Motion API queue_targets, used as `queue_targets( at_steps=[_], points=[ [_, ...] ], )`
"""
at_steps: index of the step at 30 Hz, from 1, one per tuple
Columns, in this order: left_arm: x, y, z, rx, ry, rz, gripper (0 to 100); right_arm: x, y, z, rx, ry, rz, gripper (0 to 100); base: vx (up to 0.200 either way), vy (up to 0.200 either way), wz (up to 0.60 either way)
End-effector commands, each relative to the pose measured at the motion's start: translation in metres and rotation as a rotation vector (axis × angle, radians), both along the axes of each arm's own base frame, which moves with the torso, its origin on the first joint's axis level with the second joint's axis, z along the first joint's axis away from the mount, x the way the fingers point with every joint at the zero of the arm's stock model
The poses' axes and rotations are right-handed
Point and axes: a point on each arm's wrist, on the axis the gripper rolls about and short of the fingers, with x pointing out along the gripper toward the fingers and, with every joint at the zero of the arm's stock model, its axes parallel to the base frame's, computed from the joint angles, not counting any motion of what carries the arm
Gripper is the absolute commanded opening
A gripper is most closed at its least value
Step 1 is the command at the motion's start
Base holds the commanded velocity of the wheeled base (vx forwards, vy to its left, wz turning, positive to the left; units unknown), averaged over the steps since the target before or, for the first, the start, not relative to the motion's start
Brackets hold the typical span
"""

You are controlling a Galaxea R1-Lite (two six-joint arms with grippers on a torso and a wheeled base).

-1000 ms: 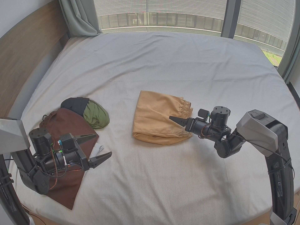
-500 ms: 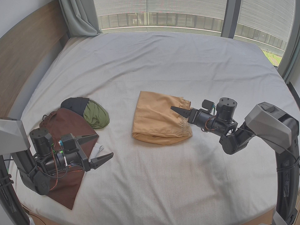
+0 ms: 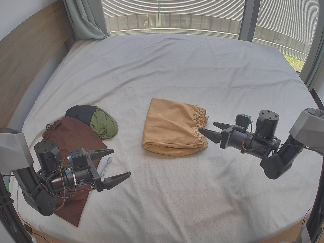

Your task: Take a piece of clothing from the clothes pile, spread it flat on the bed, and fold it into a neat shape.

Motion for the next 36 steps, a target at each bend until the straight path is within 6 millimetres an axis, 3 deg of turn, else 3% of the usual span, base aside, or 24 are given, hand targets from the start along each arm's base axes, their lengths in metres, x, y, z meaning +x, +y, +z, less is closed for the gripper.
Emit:
queue_targets(
  at_steps=[1, 6, 8, 10, 14, 21, 22, 24, 29, 36],
  points=[
    [-0.032, -0.005, 0.019, -0.008, -0.029, -0.043, 100, -0.057, -0.029, 0.026, -0.154, -0.122, -0.072, 100, 0.000, 0.000, 0.00],
    [-0.054, 0.005, 0.047, -0.035, -0.126, -0.004, 100, -0.095, -0.063, 0.028, -0.175, -0.150, -0.179, 100, 0.000, 0.000, 0.00],
    [-0.057, 0.008, 0.051, -0.038, -0.138, 0.019, 100, -0.101, -0.069, 0.032, -0.173, -0.159, -0.199, 100, 0.000, 0.000, 0.00],
    [-0.074, 0.015, 0.061, -0.050, -0.176, 0.079, 100, -0.120, -0.090, 0.048, -0.166, -0.206, -0.277, 100, 0.000, 0.000, 0.00],
    [-0.093, 0.019, 0.067, -0.061, -0.198, 0.106, 100, -0.147, -0.105, 0.063, -0.161, -0.264, -0.341, 100, 0.000, 0.000, 0.00],
    [-0.113, 0.033, 0.082, -0.122, -0.246, 0.244, 100, -0.197, -0.111, 0.085, -0.130, -0.394, -0.370, 100, 0.000, 0.000, 0.00],
    [-0.113, 0.033, 0.082, -0.122, -0.246, 0.244, 100, -0.197, -0.111, 0.085, -0.130, -0.394, -0.370, 100, 0.000, 0.000, 0.00],
    [-0.125, 0.035, 0.092, -0.144, -0.300, 0.248, 100, -0.218, -0.111, 0.090, -0.120, -0.446, -0.374, 100, 0.000, 0.000, 0.00],
    [-0.142, 0.037, 0.099, -0.142, -0.340, 0.236, 100, -0.247, -0.112, 0.088, -0.102, -0.478, -0.381, 100, 0.000, 0.000, 0.00],
    [-0.183, 0.045, 0.104, -0.143, -0.393, 0.243, 100, -0.300, -0.114, 0.089, -0.091, -0.540, -0.408, 100, 0.000, 0.000, 0.00]
  ],
)
